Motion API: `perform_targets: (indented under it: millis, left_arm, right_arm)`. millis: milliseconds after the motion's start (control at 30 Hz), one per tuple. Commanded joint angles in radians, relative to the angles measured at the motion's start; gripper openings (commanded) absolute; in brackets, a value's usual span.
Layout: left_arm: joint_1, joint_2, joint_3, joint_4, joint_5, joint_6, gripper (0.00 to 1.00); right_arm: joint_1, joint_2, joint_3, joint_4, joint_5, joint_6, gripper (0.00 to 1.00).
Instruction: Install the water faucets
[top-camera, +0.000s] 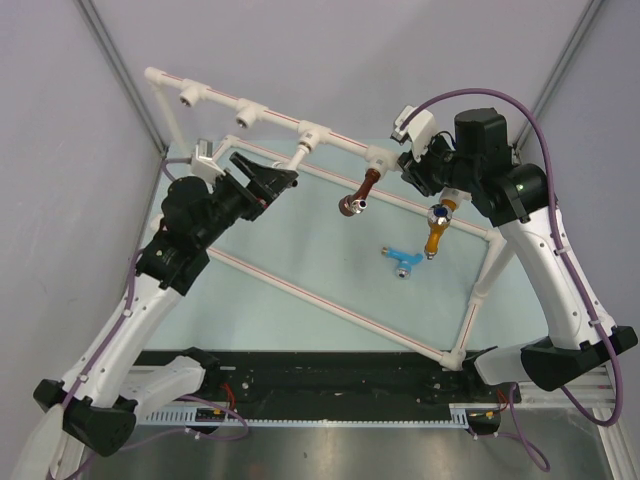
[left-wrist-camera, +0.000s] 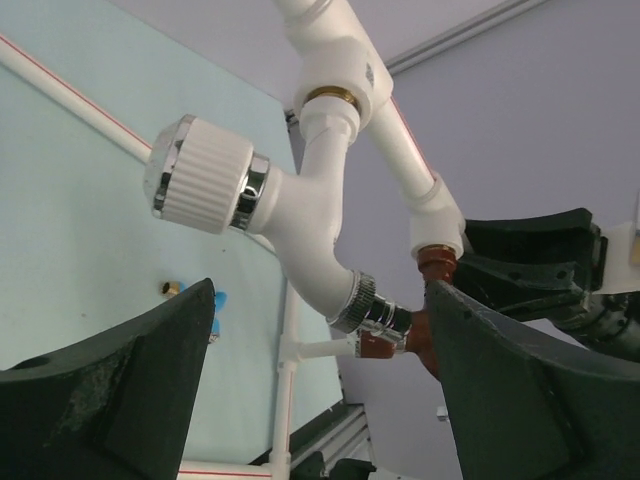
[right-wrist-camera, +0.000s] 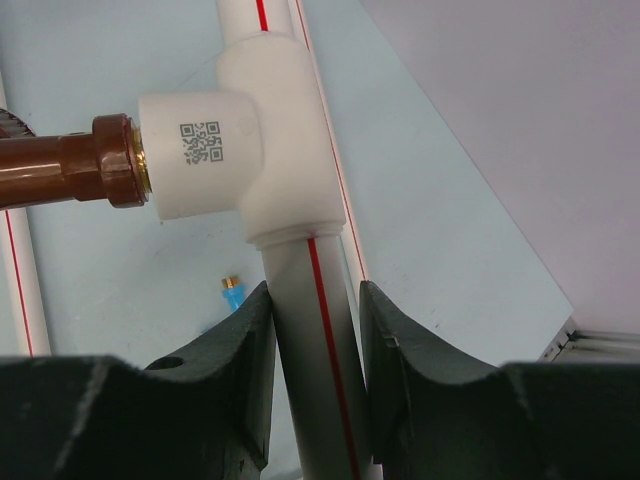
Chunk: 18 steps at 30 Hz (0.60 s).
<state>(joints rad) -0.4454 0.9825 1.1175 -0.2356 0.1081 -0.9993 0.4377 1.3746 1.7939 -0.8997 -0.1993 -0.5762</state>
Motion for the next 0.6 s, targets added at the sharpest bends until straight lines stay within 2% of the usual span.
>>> perform_targets:
  millis: [0,300,567]
  left_arm:
    - [0.007,0.001,-0.007,0.134,0.07,-0.104,0.87]
    - [0.007,0.031,-0.036,0.211,0.127,-0.137,0.64]
    - [0.007,0.033,-0.065,0.219,0.12,-0.145,0.49]
  right_arm:
    - [0.004,0.009,-0.013,-0.041,0.064,0.087,0.0]
    - [0.004,0.006,-0.018,-0.039,0.066,0.087,0.0]
    - [0.006,0.004,-0.019,-0.038,0.064,0.087,0.0]
